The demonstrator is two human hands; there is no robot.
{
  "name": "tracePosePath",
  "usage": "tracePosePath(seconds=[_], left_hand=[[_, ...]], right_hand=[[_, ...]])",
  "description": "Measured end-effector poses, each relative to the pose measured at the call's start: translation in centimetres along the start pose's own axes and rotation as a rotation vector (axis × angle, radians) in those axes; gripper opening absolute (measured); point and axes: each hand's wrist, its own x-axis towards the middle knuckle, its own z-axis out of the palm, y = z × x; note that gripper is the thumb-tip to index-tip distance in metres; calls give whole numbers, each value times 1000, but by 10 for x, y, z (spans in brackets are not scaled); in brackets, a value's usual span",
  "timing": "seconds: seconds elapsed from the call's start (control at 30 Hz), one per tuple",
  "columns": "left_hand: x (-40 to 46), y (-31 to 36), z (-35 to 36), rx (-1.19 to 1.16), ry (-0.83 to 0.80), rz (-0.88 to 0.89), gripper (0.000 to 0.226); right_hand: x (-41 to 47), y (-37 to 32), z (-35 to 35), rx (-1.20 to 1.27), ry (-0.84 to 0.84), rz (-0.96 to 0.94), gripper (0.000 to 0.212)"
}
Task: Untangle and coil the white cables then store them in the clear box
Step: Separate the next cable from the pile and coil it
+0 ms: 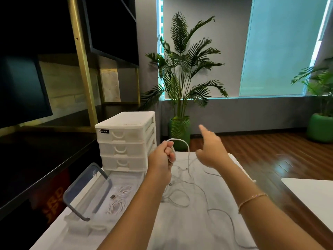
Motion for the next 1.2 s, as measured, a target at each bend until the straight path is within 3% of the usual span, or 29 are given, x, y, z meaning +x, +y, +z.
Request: tracePosePath(seconds=[0.1,0.17,0.27,0.4,0.57,0.8,0.97,1.2], left_hand=[[-7,-20,-2,154,-94,-55,33],[-9,-30,-9,178,-156,-99,35],[-7,-41,-23,174,-238,-182,35],[-6,-54,-36,107,-313,-322,34],[-4,-51,-40,-216,-365,-414,35],[-6,-53,-42,-317,-378,-357,31],[-7,-58,-42,-67,-324,-169,24],[-4,-64,-46,507,-300,131,25]], right_hand=[[-27,-16,9,411,-105,-141,45],[-39,-11,21,472,-99,-95,29],[-50,6,32,470,-77,-63,23],[-61,26,44,385,-35,-98,23],[-72,35,57,287,64,-51,24],[-82,32,53,-100,-56,-144,34],[-87,29,48,-99,-136,-174,36],[-89,24,37,5,-202,-226,26]])
